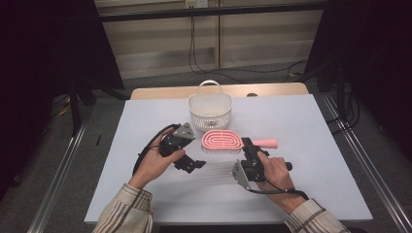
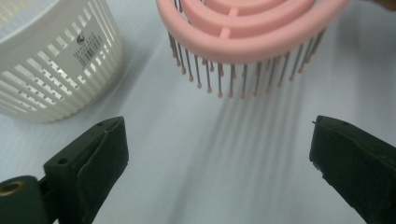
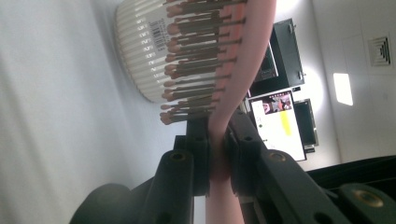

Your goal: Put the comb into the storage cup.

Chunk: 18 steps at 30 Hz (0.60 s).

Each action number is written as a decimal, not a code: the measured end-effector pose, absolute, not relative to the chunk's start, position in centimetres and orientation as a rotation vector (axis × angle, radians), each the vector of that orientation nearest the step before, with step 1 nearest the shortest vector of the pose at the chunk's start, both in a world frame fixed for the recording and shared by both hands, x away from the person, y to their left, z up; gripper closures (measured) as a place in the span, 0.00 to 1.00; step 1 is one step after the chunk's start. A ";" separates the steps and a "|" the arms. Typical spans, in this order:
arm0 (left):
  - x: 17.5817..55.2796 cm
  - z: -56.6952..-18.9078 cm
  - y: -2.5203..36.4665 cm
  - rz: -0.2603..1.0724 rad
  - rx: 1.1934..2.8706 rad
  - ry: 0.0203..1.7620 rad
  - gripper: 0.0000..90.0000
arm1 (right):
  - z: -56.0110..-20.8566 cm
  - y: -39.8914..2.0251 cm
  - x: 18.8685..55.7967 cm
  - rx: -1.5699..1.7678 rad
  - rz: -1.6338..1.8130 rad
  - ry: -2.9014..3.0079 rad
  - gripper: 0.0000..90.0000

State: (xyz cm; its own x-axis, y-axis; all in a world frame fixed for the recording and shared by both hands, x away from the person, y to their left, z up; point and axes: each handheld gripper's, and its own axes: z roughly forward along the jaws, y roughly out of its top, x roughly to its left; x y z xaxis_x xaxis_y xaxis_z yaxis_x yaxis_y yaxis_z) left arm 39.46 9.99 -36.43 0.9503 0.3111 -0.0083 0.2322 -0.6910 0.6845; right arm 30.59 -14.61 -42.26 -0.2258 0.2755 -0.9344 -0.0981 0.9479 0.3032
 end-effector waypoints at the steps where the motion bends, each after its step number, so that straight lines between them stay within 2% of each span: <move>1: 39.3 -36.4 10.1 0.138 2.345 0.386 0.05 | -42.1 -14.8 30.6 0.141 0.355 1.767 0.90; 18: 38.4 -36.7 11.1 0.205 2.267 0.463 0.05 | -41.5 -15.9 30.6 0.255 0.514 1.772 0.90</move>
State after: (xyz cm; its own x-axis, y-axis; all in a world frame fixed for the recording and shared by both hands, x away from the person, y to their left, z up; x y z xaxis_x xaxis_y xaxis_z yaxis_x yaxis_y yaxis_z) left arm 38.38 11.06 -36.70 0.9201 0.3916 -0.0009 0.2629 -0.6160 0.7426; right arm 30.64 -15.89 -41.48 -0.2639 0.4316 -0.8626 -0.0966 0.8780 0.4689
